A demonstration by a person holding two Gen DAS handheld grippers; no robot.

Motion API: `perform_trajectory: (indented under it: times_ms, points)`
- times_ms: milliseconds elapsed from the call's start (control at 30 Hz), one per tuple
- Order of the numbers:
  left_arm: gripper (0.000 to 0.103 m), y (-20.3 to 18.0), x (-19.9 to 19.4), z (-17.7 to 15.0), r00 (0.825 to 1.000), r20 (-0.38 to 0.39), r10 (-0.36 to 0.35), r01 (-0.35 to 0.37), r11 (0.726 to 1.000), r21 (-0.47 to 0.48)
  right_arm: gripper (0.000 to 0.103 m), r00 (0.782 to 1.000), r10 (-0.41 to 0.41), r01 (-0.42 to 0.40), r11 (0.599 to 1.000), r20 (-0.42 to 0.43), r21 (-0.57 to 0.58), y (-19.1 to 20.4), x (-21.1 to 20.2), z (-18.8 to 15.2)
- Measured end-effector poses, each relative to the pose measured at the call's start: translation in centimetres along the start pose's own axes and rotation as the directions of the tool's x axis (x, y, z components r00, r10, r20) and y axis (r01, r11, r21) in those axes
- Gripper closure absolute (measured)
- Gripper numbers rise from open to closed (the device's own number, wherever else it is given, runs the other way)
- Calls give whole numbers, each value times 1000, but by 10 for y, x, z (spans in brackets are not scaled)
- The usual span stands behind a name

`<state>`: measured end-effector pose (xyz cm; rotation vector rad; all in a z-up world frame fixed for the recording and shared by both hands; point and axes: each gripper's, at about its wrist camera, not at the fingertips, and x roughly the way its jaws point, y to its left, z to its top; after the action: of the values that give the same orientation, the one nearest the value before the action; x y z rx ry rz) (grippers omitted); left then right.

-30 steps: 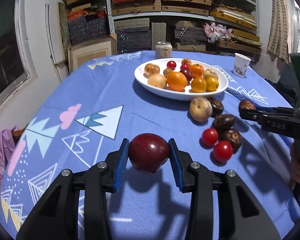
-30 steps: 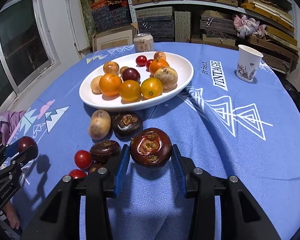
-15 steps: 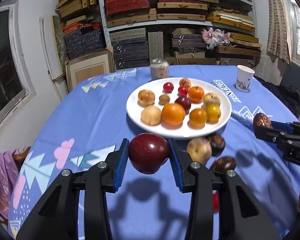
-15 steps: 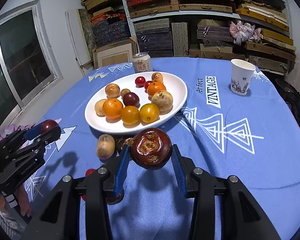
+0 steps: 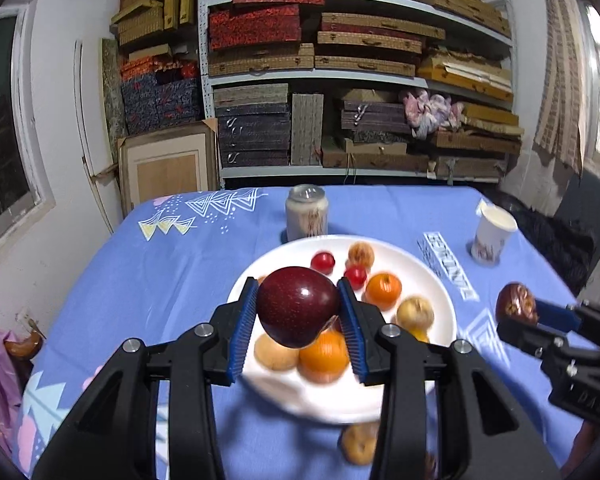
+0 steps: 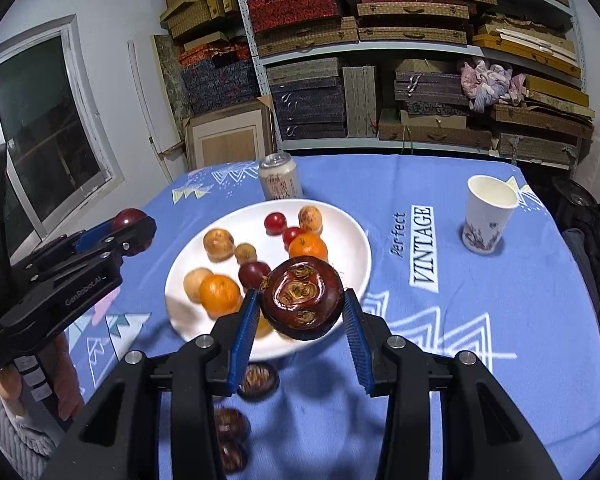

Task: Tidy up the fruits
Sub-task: 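Carry both fruits over the white plate, lower them and open both tools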

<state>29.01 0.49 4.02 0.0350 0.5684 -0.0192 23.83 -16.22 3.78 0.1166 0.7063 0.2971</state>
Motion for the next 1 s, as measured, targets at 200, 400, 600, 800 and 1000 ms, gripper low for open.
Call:
perform_trajectory:
  times_ms: [200, 400, 600, 800, 1000]
  points:
    - [64, 20, 59, 28, 996, -79, -47, 38, 994, -104, 60, 999, 43, -43, 999, -18, 17, 10, 42, 24]
    - [64, 21, 115, 27, 981, -167, -99, 76, 987, -139, 60, 997, 40, -43, 998, -73, -44, 27, 92, 31]
    - [64, 10, 154, 27, 971, -214, -104, 83, 991, -105, 60, 992, -1, -8, 997, -124, -78, 32, 122, 26]
    - [63, 4, 171, 18, 963, -249, -105, 85, 992, -91, 59, 990, -16, 3, 995, -137, -96, 32, 129, 22]
    - [43, 11, 170, 18, 967, -228, -111, 85, 989, -122, 57, 991, -11, 0, 997, -130, -83, 28, 125, 22]
